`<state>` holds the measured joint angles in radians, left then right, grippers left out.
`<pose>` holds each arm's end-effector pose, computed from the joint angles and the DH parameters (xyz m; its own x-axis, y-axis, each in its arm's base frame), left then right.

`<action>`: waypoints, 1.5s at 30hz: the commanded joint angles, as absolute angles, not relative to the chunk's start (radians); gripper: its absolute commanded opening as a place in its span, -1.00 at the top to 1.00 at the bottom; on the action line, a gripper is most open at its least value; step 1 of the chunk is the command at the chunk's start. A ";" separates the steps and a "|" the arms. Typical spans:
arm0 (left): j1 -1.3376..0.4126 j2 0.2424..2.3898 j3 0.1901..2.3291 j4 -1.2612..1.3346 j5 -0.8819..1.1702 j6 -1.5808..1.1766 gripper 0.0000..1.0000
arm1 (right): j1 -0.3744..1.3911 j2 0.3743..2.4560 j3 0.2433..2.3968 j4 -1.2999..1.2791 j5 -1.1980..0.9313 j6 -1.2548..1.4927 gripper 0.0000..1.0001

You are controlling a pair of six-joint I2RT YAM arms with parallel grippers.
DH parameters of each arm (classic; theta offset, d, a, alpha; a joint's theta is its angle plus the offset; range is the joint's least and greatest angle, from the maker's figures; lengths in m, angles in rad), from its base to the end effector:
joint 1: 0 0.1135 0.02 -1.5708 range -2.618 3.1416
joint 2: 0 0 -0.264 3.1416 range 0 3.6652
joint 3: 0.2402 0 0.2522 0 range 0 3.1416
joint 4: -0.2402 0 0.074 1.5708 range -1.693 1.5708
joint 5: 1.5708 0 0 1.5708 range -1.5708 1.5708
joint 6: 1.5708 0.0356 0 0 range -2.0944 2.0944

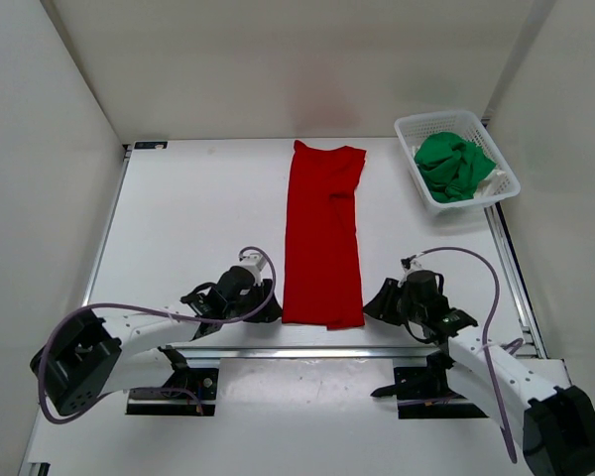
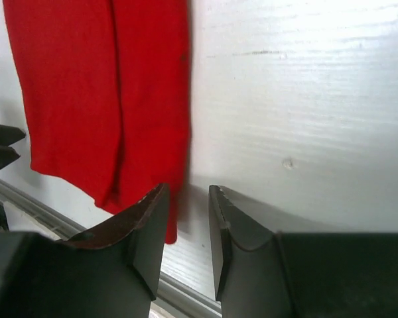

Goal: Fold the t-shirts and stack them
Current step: Grab the bottom of the folded rectangular tshirt with both arms

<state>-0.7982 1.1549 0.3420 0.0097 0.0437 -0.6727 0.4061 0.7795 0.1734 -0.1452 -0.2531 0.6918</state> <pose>0.1395 -0.1453 0.1395 -0.8518 -0.0179 -0.5235 0.2632 0.8495 -0.4573 0.1315 0.0663 0.1348 -0.8341 0.3136 -0.4538 -0.0239 0.8013 0.5978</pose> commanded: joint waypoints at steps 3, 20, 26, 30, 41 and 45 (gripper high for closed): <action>-0.837 1.228 0.371 0.021 0.057 -0.687 -0.18 | 0.417 0.663 0.120 -0.268 -0.268 0.739 0.41; -0.908 1.195 0.338 0.054 0.120 -0.759 0.89 | 0.563 0.666 0.130 -0.233 -0.328 0.790 1.00; -0.874 1.123 0.287 0.026 0.111 -0.764 0.97 | 0.589 0.578 0.126 -0.295 -0.294 0.808 0.19; -0.911 1.153 0.304 0.044 0.115 -0.778 1.00 | 0.555 0.629 0.120 -0.264 -0.356 0.801 0.17; -0.874 1.120 0.261 0.035 0.136 -0.784 -0.39 | 0.591 0.638 0.117 -0.271 -0.339 0.808 0.42; -0.911 1.146 0.272 0.041 0.137 -0.796 -0.23 | 0.597 0.647 0.109 -0.247 -0.348 0.818 0.60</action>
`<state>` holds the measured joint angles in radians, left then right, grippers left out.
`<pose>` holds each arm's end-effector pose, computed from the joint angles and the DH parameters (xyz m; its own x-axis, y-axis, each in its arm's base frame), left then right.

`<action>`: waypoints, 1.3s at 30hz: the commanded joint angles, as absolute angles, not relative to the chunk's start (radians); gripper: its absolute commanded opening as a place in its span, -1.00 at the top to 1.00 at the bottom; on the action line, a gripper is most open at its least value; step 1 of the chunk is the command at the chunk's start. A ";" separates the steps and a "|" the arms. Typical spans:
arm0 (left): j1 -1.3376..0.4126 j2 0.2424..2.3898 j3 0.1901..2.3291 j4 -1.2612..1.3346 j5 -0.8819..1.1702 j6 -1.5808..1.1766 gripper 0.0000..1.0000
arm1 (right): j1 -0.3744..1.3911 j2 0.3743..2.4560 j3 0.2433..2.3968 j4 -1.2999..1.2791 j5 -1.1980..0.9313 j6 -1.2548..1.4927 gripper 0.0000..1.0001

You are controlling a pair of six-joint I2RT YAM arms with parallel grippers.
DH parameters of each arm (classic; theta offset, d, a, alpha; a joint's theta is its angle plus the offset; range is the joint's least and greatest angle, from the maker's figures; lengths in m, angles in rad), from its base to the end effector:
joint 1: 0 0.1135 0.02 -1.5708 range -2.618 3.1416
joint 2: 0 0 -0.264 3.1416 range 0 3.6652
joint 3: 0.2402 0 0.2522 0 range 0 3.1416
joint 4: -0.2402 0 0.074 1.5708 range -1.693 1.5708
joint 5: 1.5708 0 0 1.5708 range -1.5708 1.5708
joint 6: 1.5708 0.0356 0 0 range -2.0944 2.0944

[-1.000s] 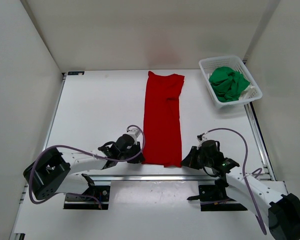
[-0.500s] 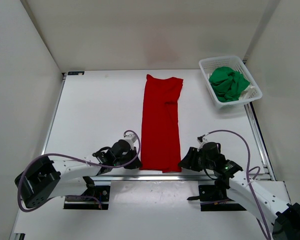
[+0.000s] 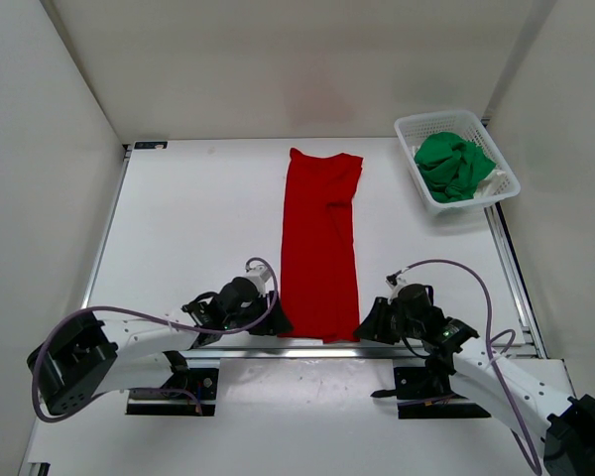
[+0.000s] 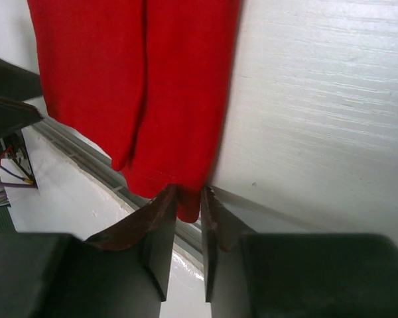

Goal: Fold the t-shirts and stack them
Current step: Grab the bottom of the folded rectangular tshirt with both arms, then fold the folded rectangular tshirt in 1/3 of the way

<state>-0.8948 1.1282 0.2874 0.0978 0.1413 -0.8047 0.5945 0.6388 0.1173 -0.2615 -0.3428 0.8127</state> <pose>0.1184 -0.1556 0.1356 -0.8968 -0.0222 -0.4419 0.2754 0.7537 -0.5968 0.0981 0.0808 0.1250 -0.9281 0.1980 -0.3152 -0.0740 0.7316 0.6777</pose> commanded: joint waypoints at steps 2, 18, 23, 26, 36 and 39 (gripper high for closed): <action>-0.914 1.150 0.259 0.061 0.153 -0.802 0.03 | 0.609 0.652 0.115 -0.244 -0.344 0.816 0.67; -0.835 0.911 0.339 -0.100 0.195 -0.809 1.00 | 0.729 0.647 0.309 -0.397 -0.245 0.784 1.00; -0.686 1.047 0.554 -0.141 0.215 -0.698 1.00 | 0.397 0.808 0.469 -0.351 -0.429 0.557 0.99; -0.588 1.168 0.679 -0.114 0.215 -0.644 1.00 | 0.281 0.978 0.575 -0.305 -0.445 0.485 1.00; -0.430 1.672 1.078 -0.153 0.182 -0.555 1.00 | 0.143 1.429 0.856 -0.086 -0.429 0.483 1.00; -0.408 1.762 1.164 -0.144 0.183 -0.564 1.00 | 0.124 1.564 0.939 -0.060 -0.464 0.483 1.00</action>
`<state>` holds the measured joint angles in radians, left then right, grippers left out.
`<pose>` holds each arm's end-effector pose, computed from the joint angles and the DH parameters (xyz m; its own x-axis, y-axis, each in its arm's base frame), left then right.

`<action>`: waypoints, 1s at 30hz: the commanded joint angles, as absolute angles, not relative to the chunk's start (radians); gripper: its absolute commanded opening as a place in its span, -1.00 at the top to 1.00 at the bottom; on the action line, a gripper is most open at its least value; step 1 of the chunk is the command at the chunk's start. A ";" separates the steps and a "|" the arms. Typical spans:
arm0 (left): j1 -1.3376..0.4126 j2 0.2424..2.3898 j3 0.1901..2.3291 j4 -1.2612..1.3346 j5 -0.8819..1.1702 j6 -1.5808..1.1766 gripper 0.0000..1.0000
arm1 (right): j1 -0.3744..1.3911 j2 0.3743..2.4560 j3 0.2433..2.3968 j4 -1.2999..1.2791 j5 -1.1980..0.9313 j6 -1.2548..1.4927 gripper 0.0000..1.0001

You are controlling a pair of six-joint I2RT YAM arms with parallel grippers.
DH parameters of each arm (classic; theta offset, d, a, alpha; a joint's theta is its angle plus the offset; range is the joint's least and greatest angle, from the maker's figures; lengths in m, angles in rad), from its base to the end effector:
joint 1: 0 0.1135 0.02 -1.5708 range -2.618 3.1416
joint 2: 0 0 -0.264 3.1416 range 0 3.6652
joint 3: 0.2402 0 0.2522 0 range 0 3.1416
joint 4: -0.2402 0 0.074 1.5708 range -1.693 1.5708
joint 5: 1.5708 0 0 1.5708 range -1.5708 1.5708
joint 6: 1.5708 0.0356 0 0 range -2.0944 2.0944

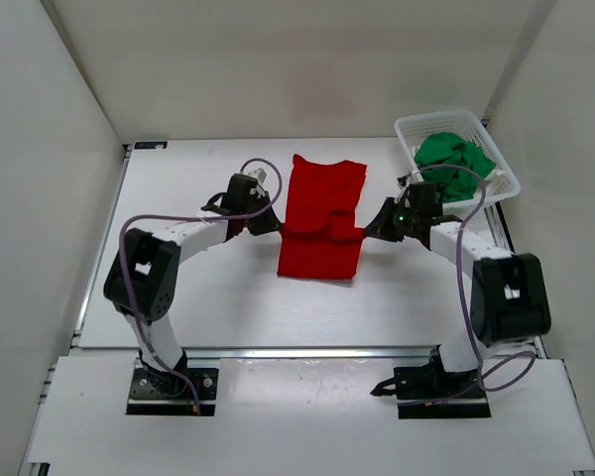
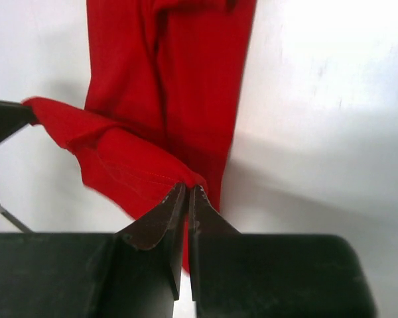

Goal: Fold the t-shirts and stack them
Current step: Fold the folded rectangular tshirt in 1/3 of the way

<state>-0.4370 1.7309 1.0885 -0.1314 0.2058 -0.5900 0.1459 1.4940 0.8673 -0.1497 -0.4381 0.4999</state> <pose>0.3340 -0.1640 0.1993 -0.8303 -0.2132 -0.5149 0.1020 0.8501 -0.5166 0.3037 0.0599 0.2072 -0.8151 0.3190 -0.4837 -0.0460 0.7965 0.6029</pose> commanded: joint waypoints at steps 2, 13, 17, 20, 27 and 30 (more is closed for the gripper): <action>-0.402 1.810 1.201 -0.149 0.181 -0.568 1.00 | 0.115 1.652 0.980 -0.022 -0.472 0.492 1.00; -0.371 1.963 1.325 -0.084 0.212 -0.611 0.66 | 0.087 1.864 1.157 0.040 -0.495 0.509 0.90; -0.336 1.889 1.240 0.023 0.226 -0.675 0.28 | 0.078 1.845 1.187 0.028 -0.500 0.509 0.52; -0.336 1.795 1.149 0.064 0.227 -0.698 0.24 | 0.087 1.775 1.167 0.003 -0.439 0.492 0.30; -0.486 1.663 0.931 0.147 0.184 -0.704 0.39 | 0.251 1.591 0.902 0.063 -0.393 0.497 1.00; -0.515 1.699 0.848 0.189 0.189 -0.719 0.44 | 0.297 1.574 0.800 0.095 -0.387 0.512 0.99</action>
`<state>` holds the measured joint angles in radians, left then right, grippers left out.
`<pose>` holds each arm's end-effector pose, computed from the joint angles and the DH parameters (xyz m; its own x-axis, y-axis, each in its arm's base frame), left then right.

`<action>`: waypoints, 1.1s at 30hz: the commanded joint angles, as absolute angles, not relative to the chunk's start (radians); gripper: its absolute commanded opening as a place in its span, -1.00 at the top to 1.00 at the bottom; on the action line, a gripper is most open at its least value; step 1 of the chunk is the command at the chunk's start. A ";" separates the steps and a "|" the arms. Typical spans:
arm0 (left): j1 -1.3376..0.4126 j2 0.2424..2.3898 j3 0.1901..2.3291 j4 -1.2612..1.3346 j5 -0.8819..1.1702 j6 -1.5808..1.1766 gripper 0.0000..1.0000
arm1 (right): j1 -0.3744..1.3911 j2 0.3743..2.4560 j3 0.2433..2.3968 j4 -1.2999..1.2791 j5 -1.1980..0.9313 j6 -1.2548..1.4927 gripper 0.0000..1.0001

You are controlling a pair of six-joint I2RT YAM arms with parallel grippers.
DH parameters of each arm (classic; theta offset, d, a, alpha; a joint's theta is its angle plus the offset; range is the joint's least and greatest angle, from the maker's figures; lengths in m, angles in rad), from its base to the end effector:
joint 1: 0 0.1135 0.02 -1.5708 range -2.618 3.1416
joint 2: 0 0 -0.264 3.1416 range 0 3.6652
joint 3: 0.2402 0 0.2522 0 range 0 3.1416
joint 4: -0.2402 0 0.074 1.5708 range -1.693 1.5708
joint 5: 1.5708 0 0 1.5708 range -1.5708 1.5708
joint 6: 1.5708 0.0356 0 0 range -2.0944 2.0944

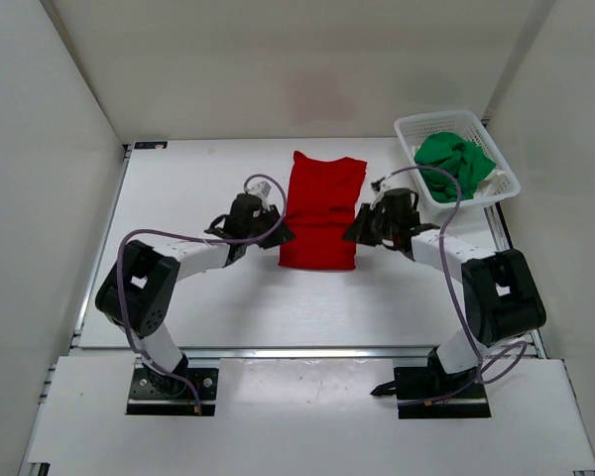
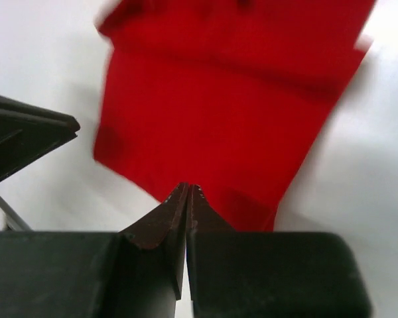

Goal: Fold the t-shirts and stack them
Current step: Fold the folded rectangular tshirt in 1/3 of the way

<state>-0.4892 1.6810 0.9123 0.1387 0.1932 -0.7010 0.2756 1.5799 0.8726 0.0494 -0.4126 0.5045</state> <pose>0.3100 -0.1728 0.1845 -0.7832 -0.3001 -0.5445 0.1217 0.7849 -0.6076 0.3155 0.1041 0.1987 -0.7832 0.2387 -0.5742 -0.2011 0.7765 0.5971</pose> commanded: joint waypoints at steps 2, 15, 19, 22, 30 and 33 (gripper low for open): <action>-0.515 1.726 0.813 0.213 0.210 -0.735 0.46 | 0.301 1.562 0.753 0.092 -0.380 0.497 1.00; -0.595 1.565 0.473 0.284 0.146 -0.795 0.50 | 0.305 1.432 0.549 0.022 -0.339 0.485 1.00; -0.604 1.422 0.442 0.270 0.135 -0.816 0.45 | 0.304 1.304 0.618 -0.064 -0.318 0.494 1.00; -0.612 1.367 0.500 0.203 0.123 -0.792 0.42 | 0.359 1.308 0.693 -0.071 -0.293 0.486 1.00; -0.670 1.445 0.511 0.257 0.136 -0.807 0.40 | 0.549 1.633 0.922 0.038 -0.345 0.419 1.00; -0.683 1.465 0.477 0.293 0.140 -0.821 0.42 | 0.566 1.750 1.024 0.002 -0.325 0.381 1.00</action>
